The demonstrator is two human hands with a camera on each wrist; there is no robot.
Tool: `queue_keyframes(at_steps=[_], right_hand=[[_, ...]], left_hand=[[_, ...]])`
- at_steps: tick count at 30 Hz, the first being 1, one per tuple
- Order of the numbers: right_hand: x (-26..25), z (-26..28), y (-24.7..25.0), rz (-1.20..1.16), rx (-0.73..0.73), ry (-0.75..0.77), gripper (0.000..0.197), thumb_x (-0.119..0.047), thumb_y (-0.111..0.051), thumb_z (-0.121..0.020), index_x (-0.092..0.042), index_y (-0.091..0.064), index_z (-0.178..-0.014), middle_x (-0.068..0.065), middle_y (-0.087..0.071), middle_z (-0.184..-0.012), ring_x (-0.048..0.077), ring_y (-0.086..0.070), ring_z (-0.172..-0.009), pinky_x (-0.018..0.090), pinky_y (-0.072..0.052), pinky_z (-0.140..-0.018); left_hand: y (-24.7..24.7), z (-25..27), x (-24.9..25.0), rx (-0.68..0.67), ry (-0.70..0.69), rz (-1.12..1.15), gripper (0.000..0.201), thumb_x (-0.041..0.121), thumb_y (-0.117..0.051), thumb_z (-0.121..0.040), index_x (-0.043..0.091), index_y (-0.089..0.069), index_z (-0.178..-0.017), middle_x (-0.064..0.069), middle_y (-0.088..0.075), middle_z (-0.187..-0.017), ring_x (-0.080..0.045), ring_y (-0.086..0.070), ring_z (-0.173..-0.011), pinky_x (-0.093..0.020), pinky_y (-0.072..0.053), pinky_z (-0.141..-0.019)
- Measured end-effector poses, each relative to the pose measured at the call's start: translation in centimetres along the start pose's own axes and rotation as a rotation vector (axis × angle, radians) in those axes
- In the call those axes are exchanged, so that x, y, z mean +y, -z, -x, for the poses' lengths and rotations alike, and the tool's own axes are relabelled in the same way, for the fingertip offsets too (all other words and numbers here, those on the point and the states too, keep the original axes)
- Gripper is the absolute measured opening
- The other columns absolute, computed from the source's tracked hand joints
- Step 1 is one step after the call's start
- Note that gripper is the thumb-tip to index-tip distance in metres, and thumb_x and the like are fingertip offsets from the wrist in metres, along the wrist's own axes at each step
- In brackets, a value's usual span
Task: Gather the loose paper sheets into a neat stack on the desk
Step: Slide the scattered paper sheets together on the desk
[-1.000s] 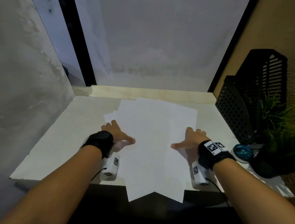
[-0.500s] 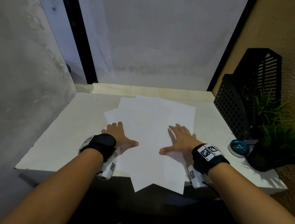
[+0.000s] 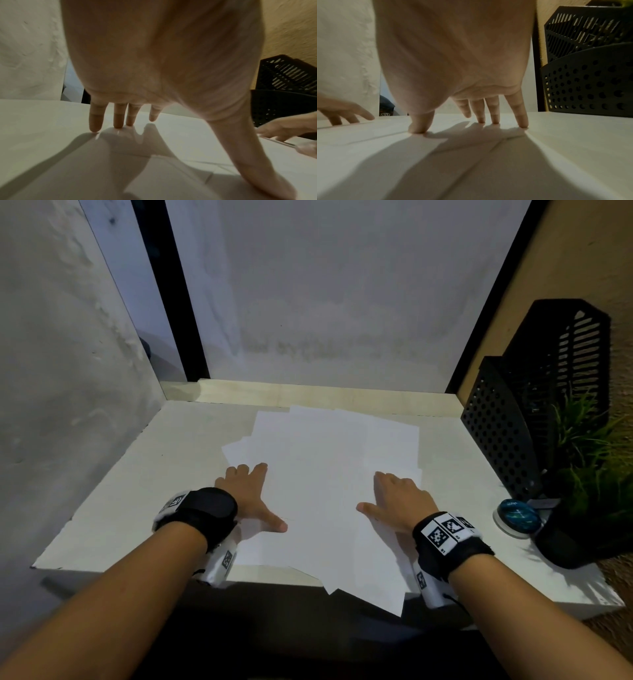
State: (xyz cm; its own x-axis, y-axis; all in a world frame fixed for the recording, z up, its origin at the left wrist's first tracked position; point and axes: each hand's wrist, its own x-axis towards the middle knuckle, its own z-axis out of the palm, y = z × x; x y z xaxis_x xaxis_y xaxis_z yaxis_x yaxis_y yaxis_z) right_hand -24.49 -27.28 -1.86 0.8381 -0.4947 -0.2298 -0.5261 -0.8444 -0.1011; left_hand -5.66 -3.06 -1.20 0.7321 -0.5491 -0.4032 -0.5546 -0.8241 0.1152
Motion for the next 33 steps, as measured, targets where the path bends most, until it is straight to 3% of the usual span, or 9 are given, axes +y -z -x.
queue_keyframes(at_steps=[3,6,9,12,15,19,25,30,33], right_hand=[[0.0,-0.1,-0.1,0.001,0.018,0.016,0.062,-0.070,-0.045,-0.089,-0.020,-0.044,-0.125,0.004,-0.055,-0.130,0.032,-0.050,-0.125,0.048,-0.047,-0.089],[0.1,-0.1,0.6,-0.023,-0.201,0.014,0.114,-0.088,-0.058,-0.064,-0.028,-0.021,-0.154,0.007,-0.026,-0.161,0.035,-0.025,-0.148,0.059,-0.035,-0.107],[0.2,-0.2,0.9,-0.016,-0.267,0.017,0.134,-0.086,-0.070,-0.052,-0.031,-0.011,-0.159,0.005,-0.003,-0.168,0.033,-0.010,-0.153,0.062,-0.030,-0.114],[0.0,-0.2,0.8,0.053,-0.239,-0.005,0.137,-0.090,-0.065,-0.051,-0.027,-0.011,-0.160,0.004,0.006,-0.170,0.032,-0.001,-0.155,0.065,-0.023,-0.115],[0.0,0.0,0.6,0.097,-0.236,-0.022,0.135,-0.093,-0.061,-0.053,-0.022,-0.015,-0.160,0.005,-0.009,-0.168,0.031,-0.015,-0.153,0.062,-0.029,-0.113],[-0.3,0.3,0.7,0.097,-0.237,-0.044,0.135,-0.093,-0.059,-0.055,-0.012,-0.021,-0.157,0.009,-0.024,-0.162,0.033,-0.031,-0.145,0.055,-0.041,-0.108],[-0.7,0.2,1.0,-0.030,-0.154,-0.155,0.110,-0.079,-0.070,-0.063,-0.011,-0.038,-0.144,0.010,-0.043,-0.145,0.033,-0.037,-0.136,0.051,-0.041,-0.103],[-0.4,-1.4,2.1,-0.228,-0.124,-0.338,0.078,-0.052,-0.078,-0.075,-0.011,-0.048,-0.134,0.013,-0.042,-0.139,0.035,-0.040,-0.131,0.048,-0.040,-0.106],[-0.5,-2.1,2.4,-0.278,-0.112,-0.380,0.079,-0.044,-0.084,-0.074,-0.009,-0.047,-0.134,0.014,-0.040,-0.139,0.035,-0.035,-0.133,0.042,-0.040,-0.098]], left_hand=[[0.0,0.0,0.2,0.027,-0.011,-0.022,0.124,0.082,-0.076,-0.046,0.020,-0.031,-0.142,-0.008,-0.049,-0.133,-0.032,-0.044,-0.125,-0.042,-0.043,-0.095],[0.0,0.2,0.2,0.022,-0.027,-0.038,0.121,0.083,-0.074,-0.051,0.022,-0.029,-0.145,-0.009,-0.046,-0.142,-0.034,-0.041,-0.131,-0.045,-0.041,-0.099],[0.2,0.2,0.2,-0.020,-0.103,-0.065,0.122,0.081,-0.072,-0.061,0.037,-0.014,-0.159,-0.007,-0.007,-0.170,-0.034,-0.009,-0.155,-0.054,-0.019,-0.121],[0.3,0.4,0.2,-0.042,-0.161,-0.034,0.117,0.077,-0.072,-0.065,0.041,-0.014,-0.160,0.002,-0.002,-0.172,-0.024,0.003,-0.158,-0.052,-0.008,-0.124],[0.4,0.9,0.4,-0.042,-0.179,0.045,0.108,0.071,-0.078,-0.065,0.033,-0.031,-0.155,0.006,-0.020,-0.168,-0.021,-0.014,-0.155,-0.044,-0.021,-0.120],[0.8,0.4,1.0,0.028,-0.149,0.145,0.081,0.075,-0.070,-0.072,0.020,-0.051,-0.129,-0.005,-0.053,-0.138,-0.025,-0.053,-0.118,-0.039,-0.046,-0.098],[0.1,0.4,1.4,-0.005,-0.143,-0.015,0.120,0.079,-0.075,-0.060,0.035,-0.021,-0.158,-0.001,-0.013,-0.168,-0.031,-0.020,-0.151,-0.053,-0.028,-0.117],[0.1,0.3,1.4,-0.011,-0.133,-0.011,0.125,0.079,-0.077,-0.056,0.036,-0.019,-0.159,0.000,-0.012,-0.170,-0.028,-0.016,-0.153,-0.052,-0.024,-0.119],[0.1,0.2,1.4,-0.010,-0.123,0.006,0.126,0.079,-0.077,-0.054,0.037,-0.020,-0.158,0.002,-0.013,-0.169,-0.027,-0.016,-0.153,-0.051,-0.024,-0.119]])
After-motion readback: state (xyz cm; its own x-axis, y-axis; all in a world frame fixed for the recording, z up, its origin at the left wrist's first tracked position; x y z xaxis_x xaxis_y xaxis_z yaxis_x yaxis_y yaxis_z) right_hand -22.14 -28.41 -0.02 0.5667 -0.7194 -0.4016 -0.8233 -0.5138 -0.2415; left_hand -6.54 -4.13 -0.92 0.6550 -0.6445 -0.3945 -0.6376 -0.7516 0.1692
